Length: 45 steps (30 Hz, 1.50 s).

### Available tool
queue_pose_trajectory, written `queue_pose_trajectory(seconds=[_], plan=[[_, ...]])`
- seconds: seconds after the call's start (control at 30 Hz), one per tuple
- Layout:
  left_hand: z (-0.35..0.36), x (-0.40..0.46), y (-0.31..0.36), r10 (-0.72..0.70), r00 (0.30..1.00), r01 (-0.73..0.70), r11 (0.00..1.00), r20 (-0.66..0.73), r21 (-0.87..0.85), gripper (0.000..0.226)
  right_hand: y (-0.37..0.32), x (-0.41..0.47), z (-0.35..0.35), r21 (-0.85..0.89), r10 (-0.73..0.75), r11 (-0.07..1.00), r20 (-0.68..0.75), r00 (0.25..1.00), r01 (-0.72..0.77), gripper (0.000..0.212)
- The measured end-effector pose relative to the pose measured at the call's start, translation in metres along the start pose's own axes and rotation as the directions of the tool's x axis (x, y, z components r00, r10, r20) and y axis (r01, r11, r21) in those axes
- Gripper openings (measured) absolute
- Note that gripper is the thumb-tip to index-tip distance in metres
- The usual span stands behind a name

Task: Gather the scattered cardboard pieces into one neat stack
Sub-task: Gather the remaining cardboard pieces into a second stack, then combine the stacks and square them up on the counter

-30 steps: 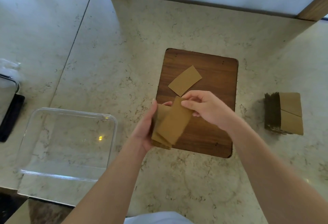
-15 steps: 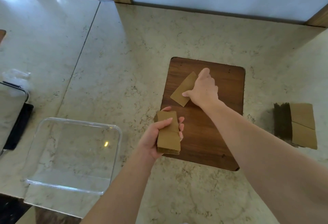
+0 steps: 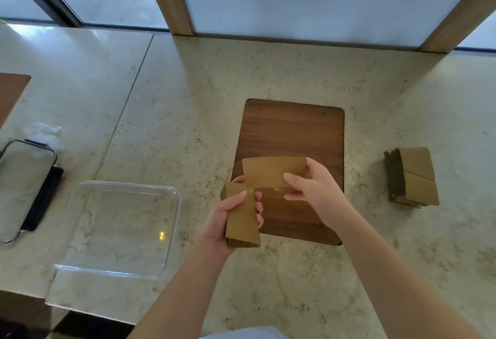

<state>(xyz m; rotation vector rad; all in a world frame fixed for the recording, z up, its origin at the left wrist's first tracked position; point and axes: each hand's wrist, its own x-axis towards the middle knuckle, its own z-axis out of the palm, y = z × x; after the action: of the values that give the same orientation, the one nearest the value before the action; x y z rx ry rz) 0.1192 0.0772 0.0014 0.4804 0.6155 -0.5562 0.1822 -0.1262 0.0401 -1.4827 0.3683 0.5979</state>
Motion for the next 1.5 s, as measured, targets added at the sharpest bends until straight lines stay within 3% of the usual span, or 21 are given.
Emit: queue_pose_trajectory(seconds=[0.1,0.23,0.3,0.4,0.5,0.6,0.7,0.8,0.93,1.0,1.1,1.23,1.3,1.4,1.5], plan=[[0.004,-0.015,-0.01,0.032,0.999,-0.031,0.998,-0.023,0.053,0.077,0.008,-0.029,0.003,-0.027,0.005,1.0,0.042,0.999,-0.004,0.019],[0.01,-0.037,-0.027,0.096,0.995,-0.095,0.988,-0.009,0.122,0.059,0.02,-0.064,0.004,-0.19,-0.046,0.981,0.009,0.999,0.047,0.027],[0.012,-0.046,-0.039,0.092,0.995,-0.086,0.984,-0.027,0.157,0.07,0.026,-0.084,0.002,-0.186,-0.122,0.975,0.009,0.992,0.122,0.028],[0.015,-0.056,-0.054,0.059,0.998,-0.051,0.978,-0.032,0.203,0.086,0.033,-0.106,0.0,-0.169,-0.263,0.95,0.012,0.965,0.262,0.012],[0.021,-0.062,-0.069,0.076,0.997,-0.078,0.984,0.02,0.158,0.071,0.038,-0.125,-0.007,-0.268,-0.407,0.889,-0.096,0.908,0.371,0.008],[0.034,-0.061,-0.084,0.172,0.985,-0.169,0.968,0.0,0.186,0.049,0.043,-0.137,-0.023,-0.475,-0.414,0.832,-0.19,0.89,0.285,0.011],[0.049,-0.054,-0.1,0.316,0.947,-0.249,0.841,-0.063,0.48,0.03,0.036,-0.14,-0.034,-0.564,-0.138,0.825,-0.132,0.982,0.04,0.031],[0.072,-0.051,-0.12,0.233,0.972,-0.21,0.781,0.038,0.588,0.034,0.027,-0.137,-0.038,-0.476,0.057,0.874,-0.095,0.994,-0.095,0.028],[0.097,-0.043,-0.144,0.066,0.969,-0.19,0.814,0.237,0.549,0.055,0.012,-0.143,-0.064,-0.207,0.057,0.976,-0.063,0.996,-0.069,0.043],[0.107,-0.034,-0.149,0.081,0.979,-0.164,0.858,0.188,0.486,0.061,0.011,-0.15,-0.08,-0.147,-0.077,0.987,-0.085,0.993,0.064,0.039],[0.125,-0.014,-0.154,0.095,0.99,-0.125,0.929,0.1,0.348,0.055,0.024,-0.155,-0.102,-0.283,-0.224,0.949,-0.288,0.931,0.141,0.035],[0.167,0.016,-0.167,0.129,0.989,-0.145,0.929,0.069,0.34,0.058,0.034,-0.159,-0.112,0.041,-0.029,0.998,-0.251,0.968,0.04,0.027],[0.192,0.03,-0.174,0.154,0.988,-0.15,0.858,0.032,0.491,0.065,0.029,-0.155,-0.12,0.086,-0.029,0.995,-0.305,0.952,0.058,0.029],[0.223,0.048,-0.178,0.213,0.976,-0.115,0.661,-0.039,0.741,0.067,0.021,-0.143,-0.14,0.058,-0.072,0.993,-0.427,0.901,0.106,0.03],[0.245,0.069,-0.181,0.307,0.949,-0.121,0.551,-0.066,0.826,0.06,0.009,-0.13,-0.165,-0.083,-0.146,0.989,-0.536,0.831,0.121,0.029]])
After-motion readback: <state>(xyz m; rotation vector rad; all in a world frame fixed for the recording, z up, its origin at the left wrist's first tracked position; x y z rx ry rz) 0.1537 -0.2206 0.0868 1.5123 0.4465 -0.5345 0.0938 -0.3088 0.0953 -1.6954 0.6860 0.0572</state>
